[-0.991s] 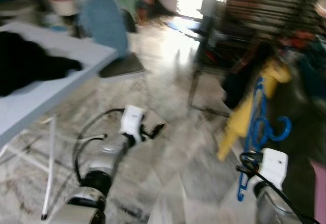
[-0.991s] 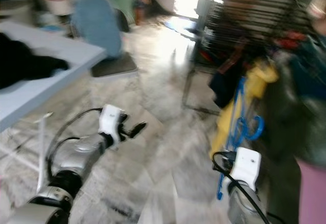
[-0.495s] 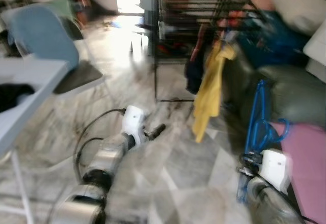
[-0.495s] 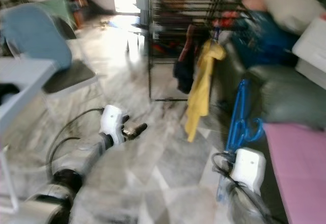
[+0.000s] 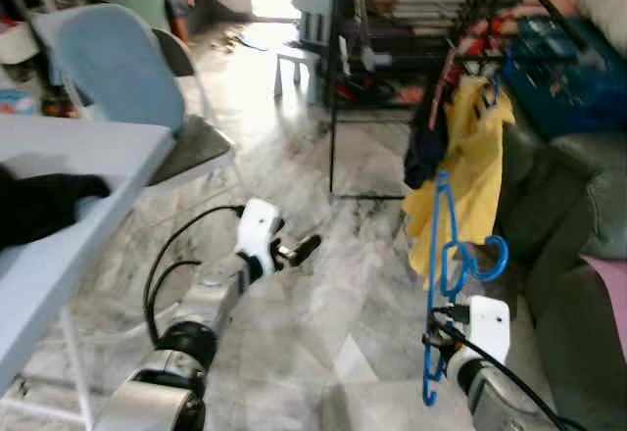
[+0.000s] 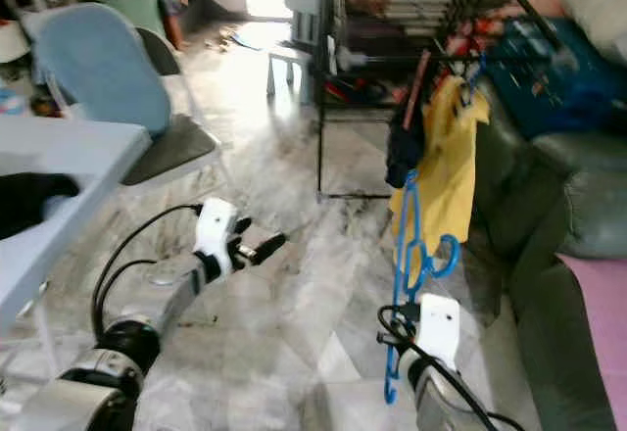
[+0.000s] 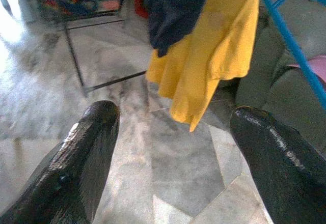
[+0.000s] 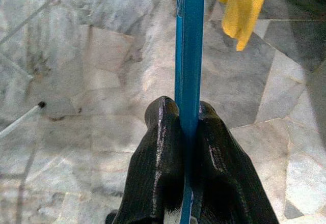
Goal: Hang hanger
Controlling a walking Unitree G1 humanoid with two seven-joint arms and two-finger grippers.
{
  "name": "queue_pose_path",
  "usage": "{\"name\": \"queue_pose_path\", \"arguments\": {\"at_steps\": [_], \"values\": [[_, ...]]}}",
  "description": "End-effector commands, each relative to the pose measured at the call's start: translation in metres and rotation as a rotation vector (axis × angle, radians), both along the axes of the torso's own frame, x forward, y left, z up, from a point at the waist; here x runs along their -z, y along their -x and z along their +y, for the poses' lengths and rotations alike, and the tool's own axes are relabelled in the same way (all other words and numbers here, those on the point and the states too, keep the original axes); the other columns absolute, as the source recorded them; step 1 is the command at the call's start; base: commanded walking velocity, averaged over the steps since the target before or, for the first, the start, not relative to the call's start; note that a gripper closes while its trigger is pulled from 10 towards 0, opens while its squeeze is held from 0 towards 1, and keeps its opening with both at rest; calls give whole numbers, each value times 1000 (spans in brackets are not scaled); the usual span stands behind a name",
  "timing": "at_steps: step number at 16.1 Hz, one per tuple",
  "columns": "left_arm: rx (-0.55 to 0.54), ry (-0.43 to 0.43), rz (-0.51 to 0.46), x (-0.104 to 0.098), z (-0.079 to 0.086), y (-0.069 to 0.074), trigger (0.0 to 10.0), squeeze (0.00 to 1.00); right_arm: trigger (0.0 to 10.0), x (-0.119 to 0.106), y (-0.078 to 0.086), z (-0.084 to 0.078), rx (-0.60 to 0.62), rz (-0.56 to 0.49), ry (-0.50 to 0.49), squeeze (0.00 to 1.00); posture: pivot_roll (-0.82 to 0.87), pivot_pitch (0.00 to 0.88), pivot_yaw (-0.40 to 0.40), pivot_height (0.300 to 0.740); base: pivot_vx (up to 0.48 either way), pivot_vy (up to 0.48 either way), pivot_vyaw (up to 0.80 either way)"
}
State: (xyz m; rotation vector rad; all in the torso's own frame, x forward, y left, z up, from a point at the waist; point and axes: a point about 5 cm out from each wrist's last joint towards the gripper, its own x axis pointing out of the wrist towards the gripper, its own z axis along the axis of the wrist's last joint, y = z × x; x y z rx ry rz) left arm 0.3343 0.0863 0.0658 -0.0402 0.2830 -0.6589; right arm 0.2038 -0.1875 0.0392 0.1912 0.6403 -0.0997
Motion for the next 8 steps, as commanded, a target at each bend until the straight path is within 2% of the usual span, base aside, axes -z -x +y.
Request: {"name": "queue_pose_path", "arguments": {"at_steps": [1,8], "values": [[-7,-50,-1,2,3,-1,10000,0,10000,-4,-1,-2,10,-15,2,0,-45,0,-10,740,0,304,0],[20,-8,-22,-1,-2,1,10000,0,10000,-5,-1,1,-31,-8,-3,0,-50,0,-15,740,0,0,0]]}}
